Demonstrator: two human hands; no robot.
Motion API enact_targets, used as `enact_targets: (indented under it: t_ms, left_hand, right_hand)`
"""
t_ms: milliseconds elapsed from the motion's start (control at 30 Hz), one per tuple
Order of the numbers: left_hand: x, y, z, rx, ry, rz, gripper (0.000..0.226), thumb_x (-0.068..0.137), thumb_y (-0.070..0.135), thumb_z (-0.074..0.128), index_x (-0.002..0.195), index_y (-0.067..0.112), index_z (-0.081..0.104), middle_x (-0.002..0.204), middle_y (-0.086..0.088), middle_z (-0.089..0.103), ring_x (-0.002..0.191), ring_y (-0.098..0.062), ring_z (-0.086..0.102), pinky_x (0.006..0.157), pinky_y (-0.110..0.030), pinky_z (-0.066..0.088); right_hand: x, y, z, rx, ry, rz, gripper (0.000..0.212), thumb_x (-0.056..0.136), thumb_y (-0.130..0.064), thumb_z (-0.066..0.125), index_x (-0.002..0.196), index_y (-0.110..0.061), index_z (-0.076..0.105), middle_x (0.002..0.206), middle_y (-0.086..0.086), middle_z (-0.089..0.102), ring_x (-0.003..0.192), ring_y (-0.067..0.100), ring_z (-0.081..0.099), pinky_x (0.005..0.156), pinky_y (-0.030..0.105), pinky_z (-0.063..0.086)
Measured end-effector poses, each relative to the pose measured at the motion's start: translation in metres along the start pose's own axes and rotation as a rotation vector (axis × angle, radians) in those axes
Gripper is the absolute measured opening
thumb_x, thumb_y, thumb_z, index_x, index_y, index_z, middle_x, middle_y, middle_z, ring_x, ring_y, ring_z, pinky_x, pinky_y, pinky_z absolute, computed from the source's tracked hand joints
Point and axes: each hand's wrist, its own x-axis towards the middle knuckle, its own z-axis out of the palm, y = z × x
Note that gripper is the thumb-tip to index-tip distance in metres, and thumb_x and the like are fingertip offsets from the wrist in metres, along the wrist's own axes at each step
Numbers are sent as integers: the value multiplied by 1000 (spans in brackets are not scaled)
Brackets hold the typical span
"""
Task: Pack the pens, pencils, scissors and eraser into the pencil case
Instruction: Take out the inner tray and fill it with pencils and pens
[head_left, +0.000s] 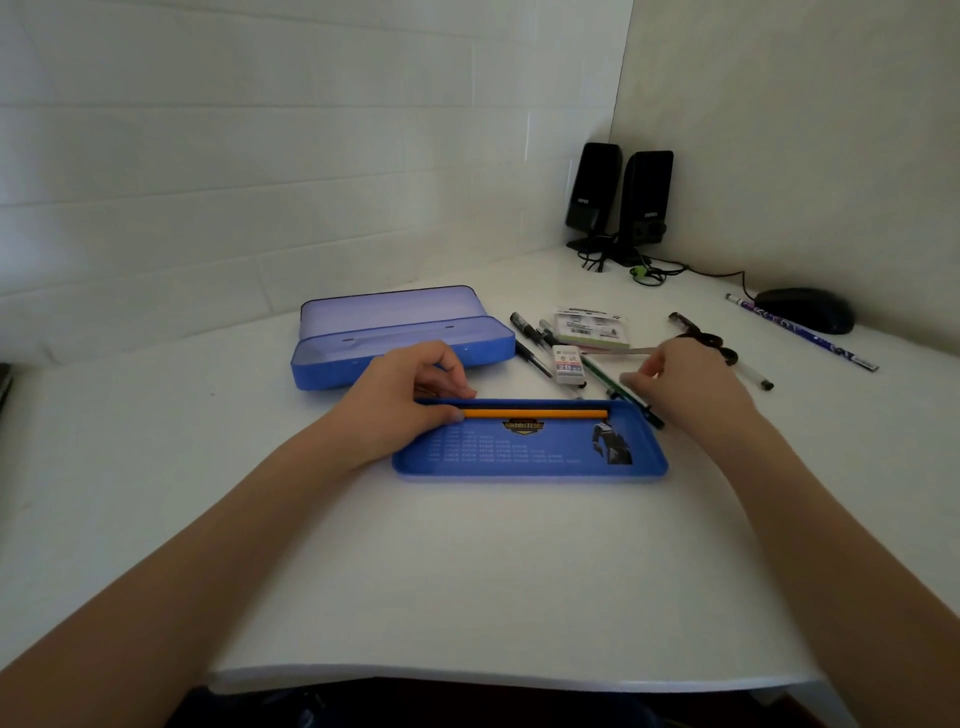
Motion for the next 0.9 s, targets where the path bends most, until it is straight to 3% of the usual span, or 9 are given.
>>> enact_targets:
  t_ms: [133,333,533,600,667,733,800,900]
  left_hand:
    - [0,0,0,0,9,1,26,70,0,76,82,16,59,88,7,75,93,-2,68,97,-34,49]
    - [0,0,0,7,6,13,27,71,0,76,81,19,59,90,6,75,93,-2,68,97,-32,49]
    - [0,-1,0,9,15,16,25,71,0,76,82,17,60,90,6,75,92,-2,68,95,-29,49]
    - [0,-1,1,15,14,21,27,71,0,76,80,20,60,89,7,75,92,-1,68,94,-28,49]
    - [0,-1,1,20,15,23,28,71,0,76,80,21,59,89,8,74,91,0,68,93,-25,49]
    - [1,-1,1,23,16,20,26,71,1,76,81,19,60,89,9,74,91,2,67,92,-23,48]
    - [1,-2,1,26,18,19,25,71,2,76,82,18,61,90,10,74,91,2,67,90,-21,48]
    - [1,-2,1,30,18,21,24,71,2,76,83,18,61,89,10,74,90,3,67,88,-19,47]
  right_hand:
    - [2,3,-1,2,-31,20,18,88,-23,60,92,-7,68,96,14,68,86,26,62,82,40,53]
    - [0,-2,-1,66,-74,-48,23,87,-32,62,100,-13,62,96,3,55,84,17,52,74,33,46]
    - [1,0,1,-61,-12,-21,19,87,-15,56,104,-8,64,105,12,63,85,22,53,77,35,47]
    - [2,1,0,-92,-19,-6,16,86,-12,56,99,-6,64,95,11,63,82,23,54,76,36,49]
    - [4,3,0,-78,-73,1,10,87,-13,55,82,-6,61,72,7,56,66,19,50,62,31,45]
    - [5,3,-1,-40,-160,19,26,88,-16,54,63,-10,48,57,3,41,53,15,38,50,26,32]
    - [4,2,-2,-70,-205,32,34,90,-21,52,59,-13,40,56,2,36,50,14,34,47,25,27]
    - [1,0,-1,-147,-212,2,35,94,-26,45,62,-11,41,59,4,38,53,16,36,49,27,29]
